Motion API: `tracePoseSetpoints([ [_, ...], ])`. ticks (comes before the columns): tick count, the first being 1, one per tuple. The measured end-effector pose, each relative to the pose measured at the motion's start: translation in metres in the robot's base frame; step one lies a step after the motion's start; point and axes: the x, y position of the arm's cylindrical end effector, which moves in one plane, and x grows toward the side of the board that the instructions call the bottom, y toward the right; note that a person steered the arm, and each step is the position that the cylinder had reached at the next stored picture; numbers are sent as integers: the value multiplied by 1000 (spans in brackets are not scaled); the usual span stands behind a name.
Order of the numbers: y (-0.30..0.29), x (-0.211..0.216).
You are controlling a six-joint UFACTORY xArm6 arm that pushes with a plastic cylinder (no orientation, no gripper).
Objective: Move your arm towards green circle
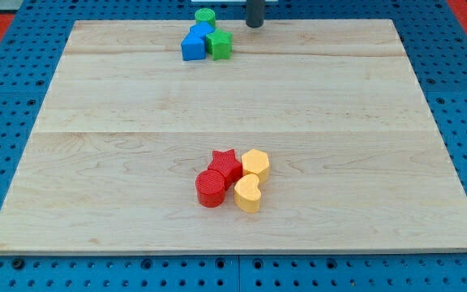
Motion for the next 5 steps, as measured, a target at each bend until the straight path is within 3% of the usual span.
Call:
tracePoseSetpoints([
  [2, -35, 2],
  [4, 22, 1],
  [5, 56, 33],
])
